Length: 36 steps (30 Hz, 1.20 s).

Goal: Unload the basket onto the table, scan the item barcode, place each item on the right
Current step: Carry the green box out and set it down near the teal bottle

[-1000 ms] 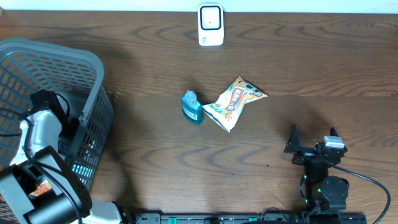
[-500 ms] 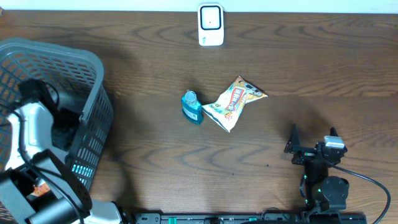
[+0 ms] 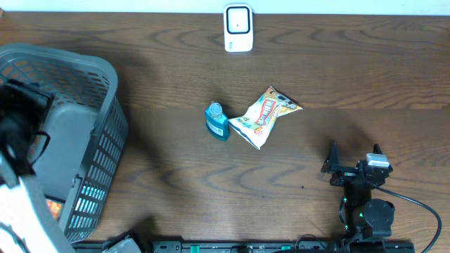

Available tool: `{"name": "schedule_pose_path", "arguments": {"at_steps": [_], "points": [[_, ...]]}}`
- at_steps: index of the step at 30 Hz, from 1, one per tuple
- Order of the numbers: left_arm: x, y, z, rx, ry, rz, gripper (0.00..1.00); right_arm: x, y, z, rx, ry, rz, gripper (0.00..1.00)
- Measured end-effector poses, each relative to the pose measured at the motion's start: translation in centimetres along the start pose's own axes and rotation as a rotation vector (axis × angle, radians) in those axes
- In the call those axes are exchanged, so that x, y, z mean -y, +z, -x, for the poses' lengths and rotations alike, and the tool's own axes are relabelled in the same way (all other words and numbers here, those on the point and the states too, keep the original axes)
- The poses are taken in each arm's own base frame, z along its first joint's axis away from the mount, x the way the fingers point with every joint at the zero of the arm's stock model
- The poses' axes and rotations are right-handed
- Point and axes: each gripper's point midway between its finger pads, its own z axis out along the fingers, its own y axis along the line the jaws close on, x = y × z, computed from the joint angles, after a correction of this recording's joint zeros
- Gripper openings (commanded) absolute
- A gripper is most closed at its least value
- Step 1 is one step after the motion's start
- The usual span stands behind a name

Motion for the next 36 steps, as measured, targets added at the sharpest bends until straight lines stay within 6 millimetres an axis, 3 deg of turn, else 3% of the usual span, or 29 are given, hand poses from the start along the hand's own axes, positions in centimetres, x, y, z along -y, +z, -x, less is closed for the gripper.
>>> {"name": "schedule_pose_path", "arguments": {"at_steps": [2, 4, 10, 13, 17, 23, 32, 36], "points": [[2.4, -2.1, -1.0, -0.011, 0.036, -0.105, 0.62, 0.0, 0.0, 0.0, 0.000, 0.000, 0.000, 0.99], [4.2, -3.0, -3.3, -0.079, 0.073, -0.176, 0.62, 0.0, 0.0, 0.0, 0.000, 0.000, 0.000, 0.99], [8.6, -4.0, -10.2, -0.292, 0.235, -0.323, 0.62, 0.0, 0.0, 0.0, 0.000, 0.000, 0.000, 0.99], [9.8, -4.8, -15.0, -0.424, 0.352, -0.364, 0.62, 0.0, 0.0, 0.0, 0.000, 0.000, 0.000, 0.99], [8.2, -4.5, -20.4, -0.557, 0.480, -0.267, 0.62, 0.0, 0.0, 0.0, 0.000, 0.000, 0.000, 0.99], [3.4, -1.0, -26.5, -0.666, 0.593, -0.007, 0.62, 0.0, 0.0, 0.0, 0.000, 0.000, 0.000, 0.99], [-2.7, 6.2, -34.7, -0.683, 0.361, 0.245, 0.62, 0.0, 0.0, 0.0, 0.000, 0.000, 0.000, 0.99], [-3.3, 8.0, -38.1, -0.686, 0.280, 0.235, 0.63, 0.0, 0.0, 0.0, 0.000, 0.000, 0.000, 0.99]]}}
